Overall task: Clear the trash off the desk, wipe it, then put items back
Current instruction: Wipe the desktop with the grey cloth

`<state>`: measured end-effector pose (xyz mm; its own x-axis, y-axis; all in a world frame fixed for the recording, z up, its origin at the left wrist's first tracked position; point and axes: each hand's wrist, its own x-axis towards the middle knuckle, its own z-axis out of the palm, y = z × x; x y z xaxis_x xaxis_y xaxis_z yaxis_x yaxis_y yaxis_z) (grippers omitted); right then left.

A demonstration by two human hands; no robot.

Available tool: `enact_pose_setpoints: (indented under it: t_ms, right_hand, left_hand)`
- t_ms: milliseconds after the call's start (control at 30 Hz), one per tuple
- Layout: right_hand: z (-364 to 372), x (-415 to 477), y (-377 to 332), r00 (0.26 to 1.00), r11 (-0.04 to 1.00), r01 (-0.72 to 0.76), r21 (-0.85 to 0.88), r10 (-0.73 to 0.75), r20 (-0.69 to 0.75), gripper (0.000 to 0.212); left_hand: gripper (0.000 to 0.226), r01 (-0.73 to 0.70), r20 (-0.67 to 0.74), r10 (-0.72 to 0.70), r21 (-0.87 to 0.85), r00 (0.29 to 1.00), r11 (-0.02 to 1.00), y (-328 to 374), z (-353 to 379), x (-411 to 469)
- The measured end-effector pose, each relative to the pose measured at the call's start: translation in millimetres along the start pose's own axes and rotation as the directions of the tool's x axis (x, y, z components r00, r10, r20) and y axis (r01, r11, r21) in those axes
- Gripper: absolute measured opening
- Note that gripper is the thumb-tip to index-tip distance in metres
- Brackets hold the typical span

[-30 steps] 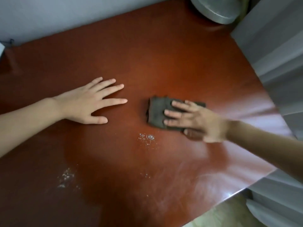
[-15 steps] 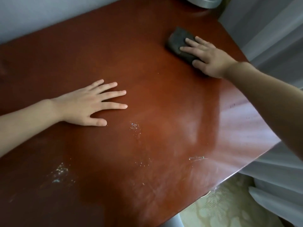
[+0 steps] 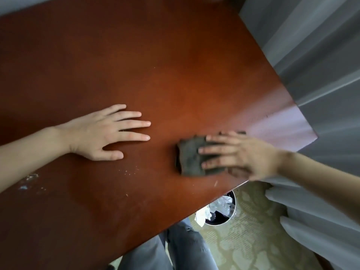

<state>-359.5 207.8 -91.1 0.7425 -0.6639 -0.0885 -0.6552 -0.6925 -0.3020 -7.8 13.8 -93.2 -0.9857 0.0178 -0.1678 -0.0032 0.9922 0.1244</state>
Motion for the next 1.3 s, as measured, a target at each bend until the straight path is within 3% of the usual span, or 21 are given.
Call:
enact_pose_setpoints:
  t_ms: [100,167,233,300,400,533,600,667,733,800,833,900,933,1000,1067,1133,1233,1300]
  right_hand:
    - [-27.0,1.2,76.5,0.953,0.956,-0.291,-0.037,0.287,-0.099,0.04]
    - [-46.1,1.7,119.3,0.834,0.848,-0.531,-0.002,0.522,-0.18,0.049]
    - [-51.1,7.5,134.7,0.739,0.761,-0.641,0.1,0.647,-0.189,0.057]
    - [-44.1,15.0,113.5,0.774,0.793,-0.597,0.121,0.609,-0.171,0.058]
    - [-8.6,4.2,42.7,0.93,0.946,-0.325,-0.002,0.32,-0.18,0.051]
    - [28.9,-25.1,-59.4,0.994,0.995,-0.095,-0.04,0.092,-0.059,0.046]
    - [20.0,-31.3,-49.3,1.0,1.0,-0.011,-0.026,0.011,-0.008,0.041]
    - [4.5,-31.6,-5.0,0.996,0.996,-0.081,-0.025,0.08,-0.042,0.038]
    - [-14.0,-36.8,49.4,0.945,0.952,-0.304,-0.031,0.297,-0.134,0.039]
    - [-27.7,-43.7,86.6,0.794,0.812,-0.581,0.057,0.58,-0.182,0.046]
    - [-29.3,-45.0,94.1,0.716,0.738,-0.665,0.112,0.673,-0.185,0.051]
    - [-23.9,-37.6,84.5,0.646,0.674,-0.717,0.177,0.738,-0.193,0.056]
    - [-20.3,-33.2,70.3,0.657,0.689,-0.705,0.169,0.724,-0.21,0.056]
    - [-5.9,-32.6,31.5,0.766,0.794,-0.597,0.113,0.607,-0.212,0.053]
    - [11.8,-37.9,-22.7,0.897,0.913,-0.4,0.079,0.408,-0.169,0.047]
    - [30.3,-34.8,-80.2,0.97,0.973,-0.216,0.08,0.223,-0.094,0.043]
    - [40.8,-27.5,-102.4,0.999,0.999,-0.045,-0.014,0.045,-0.027,0.045]
    - [30.4,-15.9,-80.2,0.992,0.992,-0.124,-0.022,0.123,-0.042,0.048]
  left_hand:
    - [0.063,0.058,0.033,-0.058,-0.014,0.998,0.998,8.7,-2.3,2.0]
    - [0.059,0.085,0.059,-0.084,-0.018,0.995,0.996,11.9,-3.4,1.2]
    - [0.059,0.098,0.057,-0.097,-0.017,0.994,0.995,13.5,-3.4,1.8]
    - [0.058,0.101,0.036,-0.1,-0.027,0.994,0.995,14.2,-1.4,2.9]
    - [0.062,0.113,-0.033,-0.116,-0.062,0.993,0.992,18.0,7.3,3.2]
    - [0.059,0.118,-0.064,-0.123,-0.085,0.99,0.989,20.9,7.2,3.2]
    - [0.054,0.113,-0.051,-0.117,-0.083,0.992,0.99,19.4,3.4,2.7]
    - [0.054,0.111,-0.028,-0.113,-0.073,0.993,0.991,18.1,1.4,3.9]
    - [0.054,0.111,-0.013,-0.112,-0.06,0.994,0.992,17.6,2.6,3.2]
    - [0.055,0.112,-0.019,-0.113,-0.057,0.993,0.992,17.5,5.3,1.5]
    - [0.055,0.109,-0.028,-0.111,-0.058,0.993,0.992,17.9,6.7,1.0]
    - [0.055,0.108,-0.037,-0.11,-0.062,0.993,0.992,19.0,6.7,1.6]
    - [0.055,0.117,-0.035,-0.12,-0.065,0.992,0.991,20.1,6.1,2.2]
    - [0.057,0.139,-0.024,-0.141,-0.071,0.99,0.988,22.9,6.0,2.4]
    - [0.06,0.134,-0.035,-0.136,-0.064,0.99,0.989,25.5,6.9,2.3]
    - [0.056,0.122,-0.038,-0.125,-0.061,0.991,0.991,24.3,4.0,2.1]
    - [0.054,0.112,-0.027,-0.113,-0.033,0.993,0.993,22.3,1.5,0.4]
    - [0.054,0.113,-0.035,-0.113,-0.017,0.993,0.993,22.1,3.8,-5.6]
